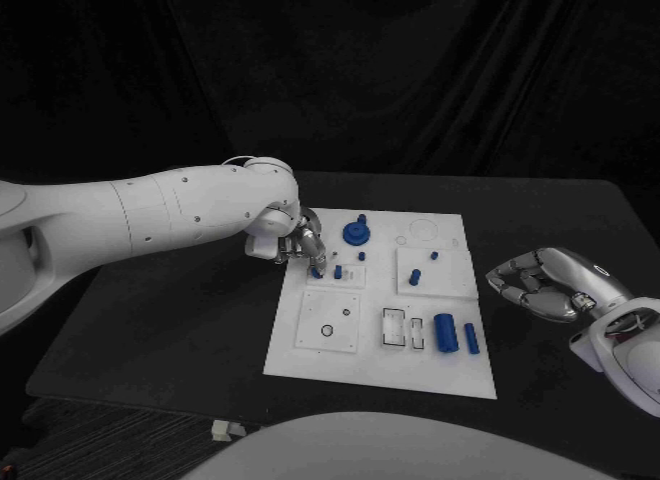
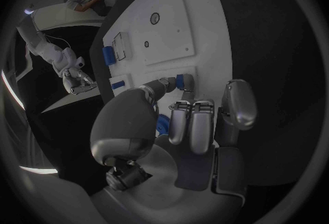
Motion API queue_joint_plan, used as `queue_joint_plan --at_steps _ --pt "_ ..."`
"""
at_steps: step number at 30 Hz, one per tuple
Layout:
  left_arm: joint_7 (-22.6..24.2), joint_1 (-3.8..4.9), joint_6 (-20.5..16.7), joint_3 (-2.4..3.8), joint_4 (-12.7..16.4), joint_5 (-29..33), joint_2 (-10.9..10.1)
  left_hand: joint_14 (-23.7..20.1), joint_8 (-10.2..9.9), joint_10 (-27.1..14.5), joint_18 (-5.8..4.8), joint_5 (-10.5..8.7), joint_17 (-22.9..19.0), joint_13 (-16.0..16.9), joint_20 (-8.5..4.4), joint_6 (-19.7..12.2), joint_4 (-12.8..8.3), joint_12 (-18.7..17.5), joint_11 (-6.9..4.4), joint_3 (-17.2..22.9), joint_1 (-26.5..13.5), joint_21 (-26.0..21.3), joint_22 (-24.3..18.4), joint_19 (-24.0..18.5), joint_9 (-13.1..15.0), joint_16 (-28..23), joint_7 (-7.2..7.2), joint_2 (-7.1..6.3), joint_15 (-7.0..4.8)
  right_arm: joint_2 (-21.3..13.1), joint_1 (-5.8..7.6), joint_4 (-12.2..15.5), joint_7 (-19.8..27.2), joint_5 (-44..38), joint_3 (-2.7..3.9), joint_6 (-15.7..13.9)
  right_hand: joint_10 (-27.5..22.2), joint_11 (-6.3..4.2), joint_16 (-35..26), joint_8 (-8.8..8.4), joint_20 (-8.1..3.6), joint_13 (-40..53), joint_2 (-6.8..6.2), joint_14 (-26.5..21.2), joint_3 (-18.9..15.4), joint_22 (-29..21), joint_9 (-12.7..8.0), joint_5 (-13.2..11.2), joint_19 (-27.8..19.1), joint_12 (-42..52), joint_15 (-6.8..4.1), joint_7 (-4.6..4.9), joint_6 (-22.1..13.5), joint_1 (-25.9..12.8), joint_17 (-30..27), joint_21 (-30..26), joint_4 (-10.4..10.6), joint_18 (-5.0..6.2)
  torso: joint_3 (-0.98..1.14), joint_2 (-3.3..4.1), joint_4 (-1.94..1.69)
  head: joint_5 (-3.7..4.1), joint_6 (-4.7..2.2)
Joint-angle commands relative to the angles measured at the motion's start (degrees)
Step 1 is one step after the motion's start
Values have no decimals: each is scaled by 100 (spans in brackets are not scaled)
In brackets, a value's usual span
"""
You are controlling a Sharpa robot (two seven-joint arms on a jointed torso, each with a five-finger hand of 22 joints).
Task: Assemble the parts on the task board
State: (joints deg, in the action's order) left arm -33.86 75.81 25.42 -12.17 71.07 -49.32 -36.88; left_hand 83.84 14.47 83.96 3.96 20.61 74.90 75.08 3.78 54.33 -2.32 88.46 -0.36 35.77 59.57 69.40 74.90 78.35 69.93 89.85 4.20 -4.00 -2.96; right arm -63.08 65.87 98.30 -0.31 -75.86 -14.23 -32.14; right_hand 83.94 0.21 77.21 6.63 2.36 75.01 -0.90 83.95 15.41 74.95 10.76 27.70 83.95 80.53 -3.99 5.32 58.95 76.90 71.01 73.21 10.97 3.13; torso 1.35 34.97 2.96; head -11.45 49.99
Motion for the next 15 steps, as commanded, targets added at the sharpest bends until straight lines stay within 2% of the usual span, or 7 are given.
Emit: queue_joint_plan --at_steps 1,15 --pt "69 -56 -88 -15 -16 -3 18 616 -25 452 62 -34 1510 1390 -9 -38 -527 -18 42 483 3 3 900 -25 -2 15 -6 68 39 7 -19 -7 -79 -14 3 28 -15 34 -27 -20 38 209 -35 278 4 1018 9 18 -7 -28 51 12 16 37 -5 -30 -29 50 2 0 0 -1 1" --pt "88 -109 -196 -15 -26 -3 11 616 -35 462 60 -31 1510 1397 -5 -51 -525 -6 48 475 7 14 903 -20 0 15 2 101 43 5 -49 -23 -80 -14 2 38 -15 34 -27 -20 38 209 -35 278 4 1018 9 18 -7 -28 51 12 16 37 -5 -30 -29 50 2 1 -8 14 1"
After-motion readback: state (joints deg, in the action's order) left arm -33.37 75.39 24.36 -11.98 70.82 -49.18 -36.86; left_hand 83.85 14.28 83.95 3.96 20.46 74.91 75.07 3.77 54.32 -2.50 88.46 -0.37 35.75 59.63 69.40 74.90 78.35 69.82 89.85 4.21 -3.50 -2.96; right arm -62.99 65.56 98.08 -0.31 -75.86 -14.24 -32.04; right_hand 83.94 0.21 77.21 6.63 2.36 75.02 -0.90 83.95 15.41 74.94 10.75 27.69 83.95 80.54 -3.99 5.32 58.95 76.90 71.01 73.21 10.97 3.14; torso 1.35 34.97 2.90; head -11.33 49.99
